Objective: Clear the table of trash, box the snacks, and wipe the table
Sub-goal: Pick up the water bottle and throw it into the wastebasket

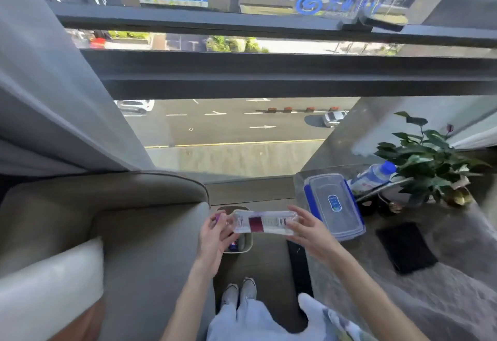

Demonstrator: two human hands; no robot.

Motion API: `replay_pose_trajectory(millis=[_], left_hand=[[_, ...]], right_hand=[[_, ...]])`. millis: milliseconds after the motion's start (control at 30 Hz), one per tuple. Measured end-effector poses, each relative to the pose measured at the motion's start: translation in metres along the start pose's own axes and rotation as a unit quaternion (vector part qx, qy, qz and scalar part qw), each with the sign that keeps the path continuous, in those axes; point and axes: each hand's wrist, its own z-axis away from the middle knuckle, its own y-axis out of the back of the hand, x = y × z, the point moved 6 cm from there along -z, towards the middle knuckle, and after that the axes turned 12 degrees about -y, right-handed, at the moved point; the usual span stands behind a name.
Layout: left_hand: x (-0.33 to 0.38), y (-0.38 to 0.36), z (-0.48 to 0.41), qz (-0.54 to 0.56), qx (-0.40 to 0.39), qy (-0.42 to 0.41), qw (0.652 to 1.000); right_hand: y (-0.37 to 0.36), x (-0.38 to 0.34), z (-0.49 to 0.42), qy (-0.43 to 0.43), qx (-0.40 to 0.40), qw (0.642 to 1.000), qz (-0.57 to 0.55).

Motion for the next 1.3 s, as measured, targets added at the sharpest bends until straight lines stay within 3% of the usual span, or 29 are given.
replay_pose_trajectory(millis=[133, 267, 467, 600, 700, 800, 933, 1067, 1167, 1300], left_hand=[[-0.025, 0.02, -0.036, -0.058, 0.078, 0.008, 0.995], [-0.083, 0.072, -0.114, -0.063, 0.17, 0.014, 0.983], [-0.208, 0.149, -0.266, -0.17, 0.116, 0.008, 0.979], [-0.287, 0.171, -0.337, -0.247, 0.083, -0.01, 0.965], [-0.333, 0.166, -0.379, -0.293, 0.06, -0.046, 0.953], [-0.365, 0.152, -0.405, -0.425, -0.017, -0.077, 0.902], [-0.398, 0.151, -0.436, -0.583, -0.119, -0.067, 0.801], [-0.411, 0.166, -0.462, -0.661, -0.178, -0.073, 0.725], [-0.437, 0.185, -0.467, -0.716, -0.229, -0.008, 0.66], [-0.455, 0.2, -0.475, -0.726, -0.235, 0.019, 0.646]], right_hand=[[-0.016, 0.021, -0.04, -0.069, 0.046, 0.997, 0.004], [-0.041, 0.06, -0.156, -0.096, 0.043, 0.994, -0.038], [-0.035, 0.171, -0.368, -0.094, 0.055, 0.983, -0.148], [-0.011, 0.226, -0.46, -0.071, 0.054, 0.996, 0.007], [0.009, 0.264, -0.5, -0.074, 0.062, 0.983, 0.158], [0.007, 0.3, -0.53, -0.085, 0.044, 0.946, 0.31], [-0.018, 0.327, -0.572, -0.069, 0.051, 0.895, 0.438], [-0.036, 0.34, -0.608, -0.096, 0.079, 0.853, 0.507], [-0.035, 0.35, -0.628, -0.137, 0.105, 0.823, 0.541], [-0.036, 0.352, -0.638, -0.112, 0.139, 0.793, 0.582]])
